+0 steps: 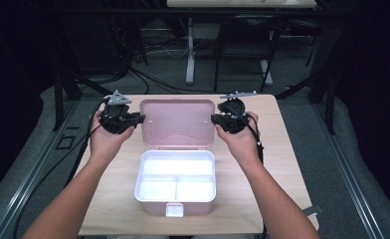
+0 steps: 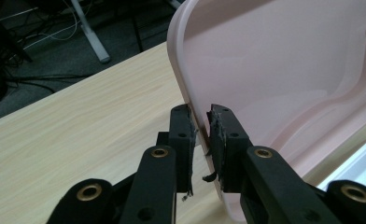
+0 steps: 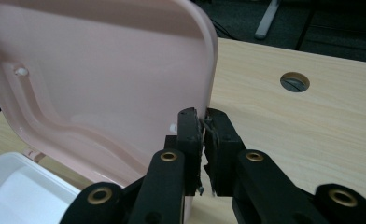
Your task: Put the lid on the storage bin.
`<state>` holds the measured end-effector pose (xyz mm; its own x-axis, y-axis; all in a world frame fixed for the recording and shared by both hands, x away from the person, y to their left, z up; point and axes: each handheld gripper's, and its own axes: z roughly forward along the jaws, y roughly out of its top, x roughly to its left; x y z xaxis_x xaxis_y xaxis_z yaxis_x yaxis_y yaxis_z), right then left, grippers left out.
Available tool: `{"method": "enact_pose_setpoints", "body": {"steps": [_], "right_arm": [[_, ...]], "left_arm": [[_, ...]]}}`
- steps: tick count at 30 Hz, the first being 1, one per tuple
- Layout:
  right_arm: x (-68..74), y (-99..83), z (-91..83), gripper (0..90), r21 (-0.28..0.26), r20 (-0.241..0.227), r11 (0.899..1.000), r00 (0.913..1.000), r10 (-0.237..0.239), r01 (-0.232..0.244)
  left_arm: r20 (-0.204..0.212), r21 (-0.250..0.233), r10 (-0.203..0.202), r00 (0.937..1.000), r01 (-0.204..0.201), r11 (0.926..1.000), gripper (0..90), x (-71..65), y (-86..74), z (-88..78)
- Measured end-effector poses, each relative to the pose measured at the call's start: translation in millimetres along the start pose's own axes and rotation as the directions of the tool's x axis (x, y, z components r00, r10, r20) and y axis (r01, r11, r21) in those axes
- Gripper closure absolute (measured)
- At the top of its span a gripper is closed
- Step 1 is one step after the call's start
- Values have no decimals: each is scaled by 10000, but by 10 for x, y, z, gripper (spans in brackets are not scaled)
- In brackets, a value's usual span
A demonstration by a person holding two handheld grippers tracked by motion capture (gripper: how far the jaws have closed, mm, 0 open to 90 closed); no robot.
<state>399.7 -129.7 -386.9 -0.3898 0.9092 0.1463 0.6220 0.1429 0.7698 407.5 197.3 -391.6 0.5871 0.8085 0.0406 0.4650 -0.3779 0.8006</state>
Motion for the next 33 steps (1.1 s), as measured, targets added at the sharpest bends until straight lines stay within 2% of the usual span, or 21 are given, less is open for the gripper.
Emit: {"method": "enact_pose_setpoints", "body": {"steps": [4,5,6,7,20,23,26,27,28,29,33], "right_arm": [[-14,54,-10,846,-137,-39,9998,9999,111,-111],[-20,61,-15,846,-139,-216,9999,9997,87,-90],[-9,60,-6,845,-391,-80,9991,9999,149,-152],[-5,65,-29,839,-209,6,9997,9999,104,-104],[52,6,-158,816,-658,-228,9978,9996,-137,122],[64,-3,-194,816,-575,-200,9981,9996,-216,204],[72,-20,-219,816,-652,-269,9976,9993,-253,235],[67,-24,-229,816,-640,-514,9976,9983,-289,256],[72,-31,-240,816,-655,-523,9975,9982,-296,262],[85,-38,-248,816,-720,-263,9970,9992,-309,289],[104,-74,-287,843,-873,-230,9953,9988,-430,409]], "left_arm": [[37,-41,77,10000,-76,10000,799,-3,-10,-15],[50,-42,79,10000,-79,10000,799,-4,-12,-20],[66,-55,68,10000,-68,10000,799,-6,-13,-27],[62,-64,99,9999,-98,9999,799,-8,-15,-34],[252,-257,119,9996,-112,9996,768,-32,-6,-157],[232,-346,151,9996,-143,9993,766,-45,-11,-176],[276,-353,173,9995,-163,9992,767,-51,-14,-203],[272,-381,174,9995,-164,9991,766,-56,-18,-210],[268,-364,189,9995,-179,9992,766,-62,-20,-221],[258,-394,198,9995,-188,9990,767,-67,-24,-226],[139,-490,195,9997,-188,9986,782,-95,-49,-259]]}}
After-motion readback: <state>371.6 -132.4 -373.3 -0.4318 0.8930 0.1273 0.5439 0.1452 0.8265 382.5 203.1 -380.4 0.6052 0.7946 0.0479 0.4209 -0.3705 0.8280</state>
